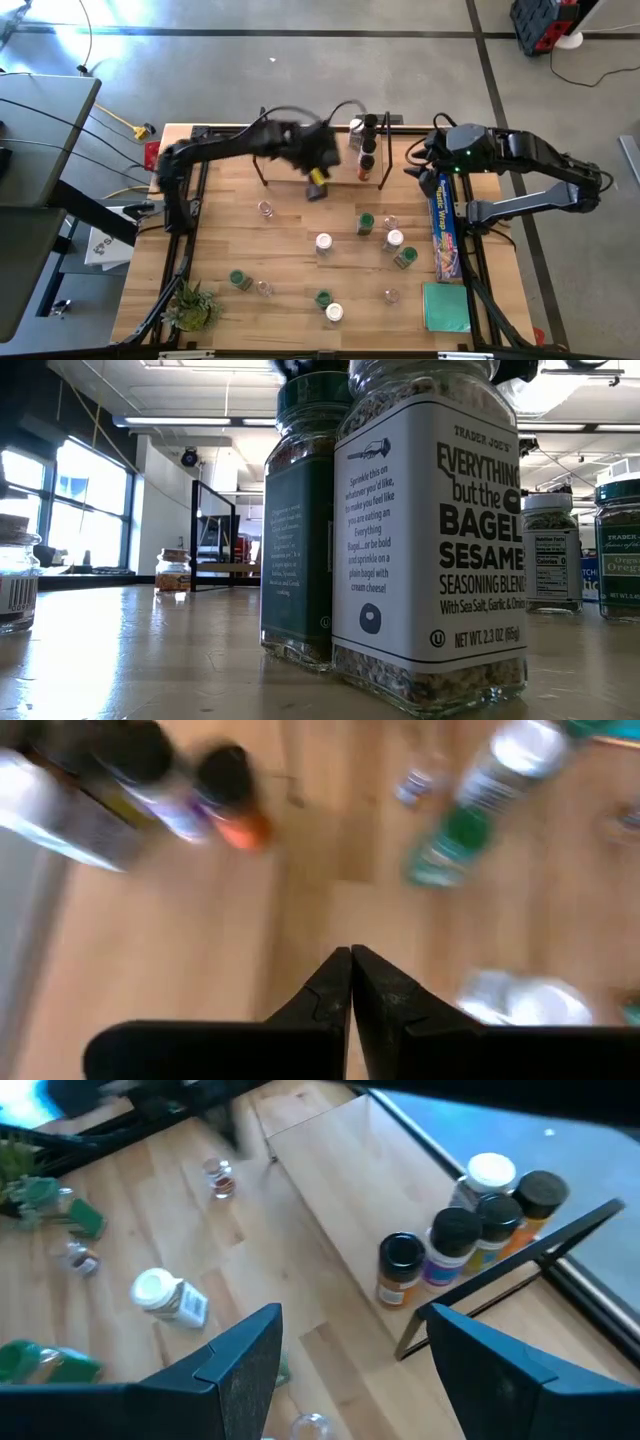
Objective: Shelf spices
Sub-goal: Put the white seasoning bottle on the shelf aligned with the other white seasoning bottle
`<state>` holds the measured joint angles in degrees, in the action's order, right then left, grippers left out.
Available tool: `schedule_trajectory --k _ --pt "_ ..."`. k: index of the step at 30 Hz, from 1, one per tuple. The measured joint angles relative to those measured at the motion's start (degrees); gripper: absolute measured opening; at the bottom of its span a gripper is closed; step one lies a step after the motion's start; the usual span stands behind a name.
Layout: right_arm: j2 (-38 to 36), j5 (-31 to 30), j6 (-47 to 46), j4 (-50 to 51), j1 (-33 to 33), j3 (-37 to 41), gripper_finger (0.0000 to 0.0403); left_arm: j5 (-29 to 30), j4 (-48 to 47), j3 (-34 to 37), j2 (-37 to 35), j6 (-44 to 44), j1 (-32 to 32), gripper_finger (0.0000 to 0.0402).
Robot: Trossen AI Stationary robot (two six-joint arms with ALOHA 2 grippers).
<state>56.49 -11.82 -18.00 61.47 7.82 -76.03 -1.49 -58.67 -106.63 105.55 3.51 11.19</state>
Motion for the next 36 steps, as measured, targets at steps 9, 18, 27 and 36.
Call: schedule_trajectory --k 9,18,27,36 --pt "0.1 -2.1 0.0 0.0 0.0 0.0 0.0243 -12.5 27.1 36.6 -16.1 -4.4 -8.1 0.0034" --pt "0.1 -0.3 -1.4 0.0 0.0 0.0 0.0243 -16.1 34.7 40.0 -13.2 7.5 -13.3 0.0207" --pt "0.1 0.5 -5.4 0.2 0.0 0.0 0.0243 -15.2 41.2 39.8 -6.6 11.3 -13.9 0.0324" --pt "0.1 0.9 -8.0 0.3 0.0 0.0 0.0243 -13.1 44.4 39.9 -5.4 16.5 -13.9 0.0324"
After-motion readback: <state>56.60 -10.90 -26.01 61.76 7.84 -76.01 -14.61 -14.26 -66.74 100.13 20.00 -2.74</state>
